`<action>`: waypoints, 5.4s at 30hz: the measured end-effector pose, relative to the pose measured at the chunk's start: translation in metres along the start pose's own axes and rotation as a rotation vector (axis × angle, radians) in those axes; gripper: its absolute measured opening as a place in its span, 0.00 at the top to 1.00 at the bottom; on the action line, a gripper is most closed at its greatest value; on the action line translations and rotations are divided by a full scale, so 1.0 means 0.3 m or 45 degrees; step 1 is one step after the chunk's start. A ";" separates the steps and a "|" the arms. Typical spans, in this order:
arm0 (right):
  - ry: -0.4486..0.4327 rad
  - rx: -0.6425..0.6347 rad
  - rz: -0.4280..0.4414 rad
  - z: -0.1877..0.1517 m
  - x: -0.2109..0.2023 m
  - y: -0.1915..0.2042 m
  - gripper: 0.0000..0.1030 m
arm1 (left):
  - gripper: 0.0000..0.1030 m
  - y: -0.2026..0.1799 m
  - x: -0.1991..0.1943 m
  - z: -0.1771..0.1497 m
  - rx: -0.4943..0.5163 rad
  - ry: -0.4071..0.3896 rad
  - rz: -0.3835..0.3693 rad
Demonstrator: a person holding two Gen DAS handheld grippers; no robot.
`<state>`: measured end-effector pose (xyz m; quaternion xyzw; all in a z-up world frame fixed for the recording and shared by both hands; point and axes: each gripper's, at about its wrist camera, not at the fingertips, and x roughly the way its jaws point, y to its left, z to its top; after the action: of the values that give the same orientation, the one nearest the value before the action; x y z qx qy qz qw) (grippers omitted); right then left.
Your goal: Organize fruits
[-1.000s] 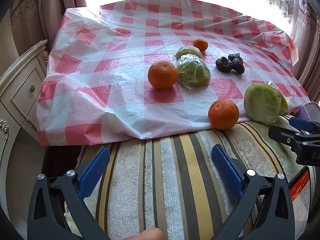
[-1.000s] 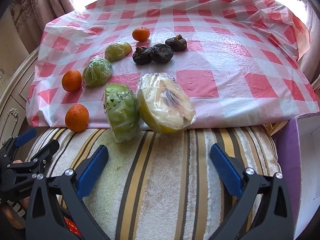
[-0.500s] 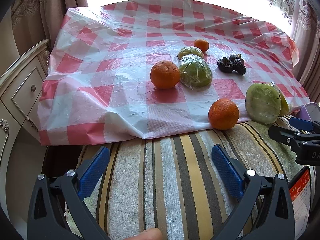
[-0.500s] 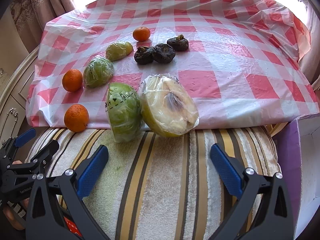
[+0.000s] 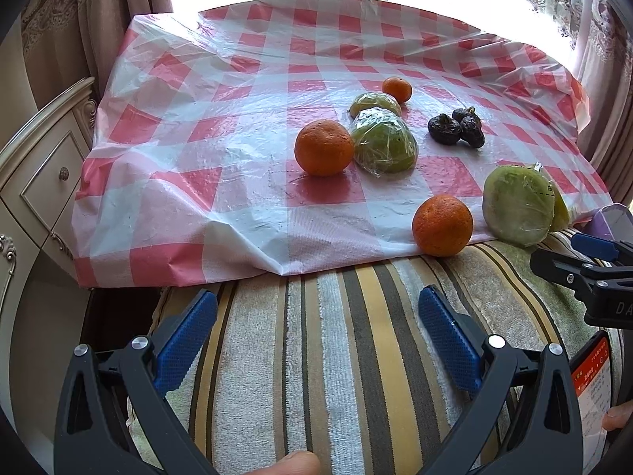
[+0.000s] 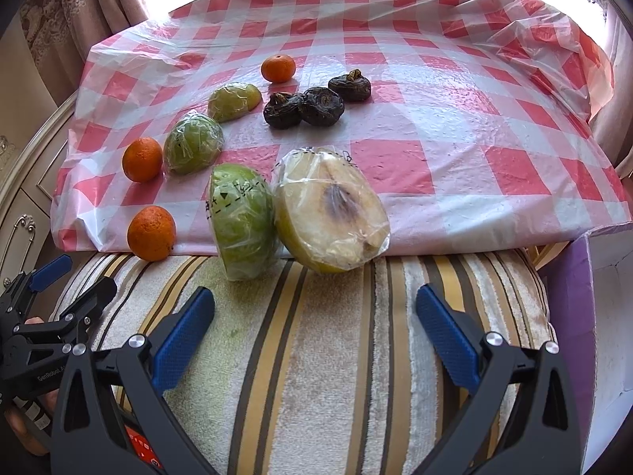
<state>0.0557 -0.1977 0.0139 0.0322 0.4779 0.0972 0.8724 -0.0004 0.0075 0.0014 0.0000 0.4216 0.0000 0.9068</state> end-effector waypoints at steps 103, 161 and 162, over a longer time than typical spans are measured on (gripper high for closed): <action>-0.009 0.003 -0.008 0.000 -0.002 -0.007 0.01 | 0.04 -0.014 -0.001 -0.003 0.012 -0.003 0.017; 0.036 0.015 0.124 0.021 -0.024 -0.047 0.01 | 0.04 -0.020 -0.009 0.002 -0.006 0.024 0.005; 0.040 -0.013 0.122 0.022 -0.025 -0.043 0.01 | 0.04 -0.027 -0.014 0.002 0.010 0.013 0.018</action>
<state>0.0592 -0.2116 0.0217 0.0490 0.4890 0.1420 0.8592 -0.0028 -0.0007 0.0049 0.0064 0.4262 0.0048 0.9046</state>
